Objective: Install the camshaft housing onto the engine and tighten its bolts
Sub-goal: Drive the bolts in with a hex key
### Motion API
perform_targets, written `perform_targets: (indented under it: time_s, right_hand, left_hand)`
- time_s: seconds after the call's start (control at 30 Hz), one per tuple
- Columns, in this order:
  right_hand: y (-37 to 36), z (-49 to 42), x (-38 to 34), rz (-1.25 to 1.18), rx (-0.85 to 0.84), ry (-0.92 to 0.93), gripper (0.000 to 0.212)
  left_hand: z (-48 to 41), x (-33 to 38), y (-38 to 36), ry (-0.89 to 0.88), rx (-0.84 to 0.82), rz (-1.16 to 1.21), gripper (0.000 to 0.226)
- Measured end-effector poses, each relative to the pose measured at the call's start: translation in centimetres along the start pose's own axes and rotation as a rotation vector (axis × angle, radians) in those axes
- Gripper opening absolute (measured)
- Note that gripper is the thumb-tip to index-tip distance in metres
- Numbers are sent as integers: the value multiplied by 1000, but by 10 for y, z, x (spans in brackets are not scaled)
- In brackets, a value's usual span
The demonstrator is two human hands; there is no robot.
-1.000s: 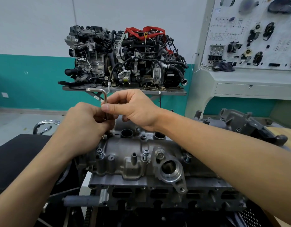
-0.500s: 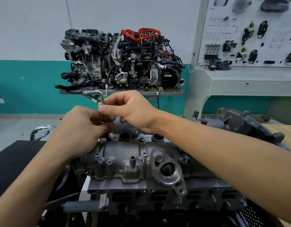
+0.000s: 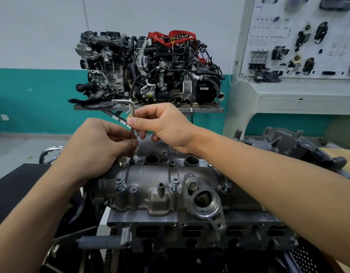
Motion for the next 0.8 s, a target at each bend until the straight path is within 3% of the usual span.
perform_targets:
  time_s: [0.1,0.23,0.37,0.8]
  right_hand:
    - [0,0,1,22,1,22,6]
    - [-2,0,0,33,18,94,15]
    - [-4,0,-2,68,34,131,6]
    - [-5,-4,4,145,15,227,8]
  left_hand:
    - [-3,-3,0,2,12,-26,10]
    - [-5,-3,-2,-19,48,-84,17]
    - [-3,-3,-2,-19,87,-101,14]
    - [-7,1,-1,-8,64,-96,16]
Point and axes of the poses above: each hand's wrist, its own z-axis away from the middle knuckle, its own y-axis out of the back of the hand, x = y × z, the point moved 1 cm from there along -z, towards the middle knuckle, and after that the axes turned 7 degrees about y, right-handed, at the moved point
